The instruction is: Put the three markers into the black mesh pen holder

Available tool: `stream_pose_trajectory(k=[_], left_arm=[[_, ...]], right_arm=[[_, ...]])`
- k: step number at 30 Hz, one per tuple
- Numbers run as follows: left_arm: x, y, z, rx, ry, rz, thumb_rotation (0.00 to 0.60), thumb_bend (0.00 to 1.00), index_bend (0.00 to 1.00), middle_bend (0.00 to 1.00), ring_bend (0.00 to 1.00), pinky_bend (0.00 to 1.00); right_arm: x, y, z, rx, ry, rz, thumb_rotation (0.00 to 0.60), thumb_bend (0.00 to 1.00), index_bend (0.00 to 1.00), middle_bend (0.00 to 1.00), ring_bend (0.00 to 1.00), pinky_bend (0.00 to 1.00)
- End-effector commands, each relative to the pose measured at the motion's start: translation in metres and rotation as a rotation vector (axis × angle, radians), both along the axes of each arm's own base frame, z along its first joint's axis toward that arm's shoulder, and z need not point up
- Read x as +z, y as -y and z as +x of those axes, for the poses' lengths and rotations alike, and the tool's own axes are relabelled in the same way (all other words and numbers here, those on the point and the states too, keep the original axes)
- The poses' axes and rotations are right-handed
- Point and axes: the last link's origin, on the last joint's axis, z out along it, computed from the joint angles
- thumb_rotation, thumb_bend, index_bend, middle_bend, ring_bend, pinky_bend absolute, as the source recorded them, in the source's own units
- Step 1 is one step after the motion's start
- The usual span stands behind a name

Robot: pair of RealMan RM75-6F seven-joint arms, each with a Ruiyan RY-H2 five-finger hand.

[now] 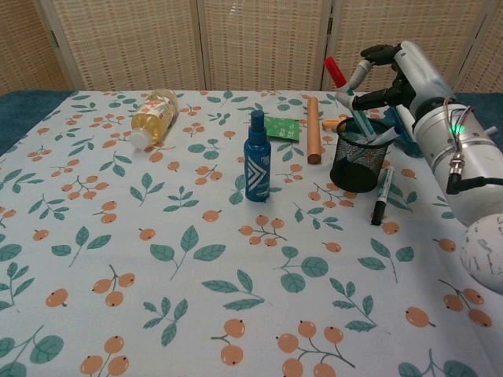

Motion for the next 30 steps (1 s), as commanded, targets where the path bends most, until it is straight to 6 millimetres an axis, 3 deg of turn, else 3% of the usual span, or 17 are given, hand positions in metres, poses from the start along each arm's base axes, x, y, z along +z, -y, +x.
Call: stream_pose_trajectory(k=[1,4,6,13,18,23,30], left_arm=[[0.0,-0.003,-0.002,0.006,0.001,0.0,0.6,0.42,0.0,0.02,0.01,0.27],[0.001,-0.003,-0.002,0.004,0.003,0.004,0.6,0.42,0.0,0.02,0.01,0.27],[0.001,-0.003,-0.001,0.001,0.004,0.005,0.6,0.42,0.0,0.02,0.01,0.27],[0.0,-0.003,0.0,-0.004,-0.002,0.012,0.6,0.42,0.0,0.02,0.01,0.27],[-0.006,-0.006,0.001,-0.002,-0.017,-0.003,0.6,0.42,0.0,0.02,0.01,0.27],[-0.01,-0.005,0.005,-0.004,-0.032,0.003,0.6,0.42,0.0,0.02,0.01,0.27],[-0.013,-0.003,0.008,-0.009,-0.041,0.004,0.6,0.42,0.0,0.02,0.01,0.27]], right_arm=[[-0.007,0.002,-0.002,0.005,-0.015,0.033,0.6,0.24,0.36,0.05,0.0,0.0],[-0.006,-0.002,-0.009,0.002,-0.043,0.048,0.6,0.21,0.07,0.0,0.0,0.0],[-0.003,-0.007,-0.012,0.006,-0.043,0.048,0.6,0.2,0.0,0.0,0.0,0.0],[0.032,-0.039,-0.024,0.066,-0.018,0.008,0.6,0.19,0.0,0.0,0.0,0.0],[0.081,-0.06,-0.037,0.113,-0.117,0.038,0.6,0.2,0.01,0.0,0.0,0.0],[0.119,-0.081,-0.055,0.113,-0.256,0.138,0.6,0.23,0.12,0.0,0.0,0.0],[0.142,-0.094,-0.078,0.058,-0.454,0.242,0.6,0.24,0.18,0.0,0.0,0.0]])
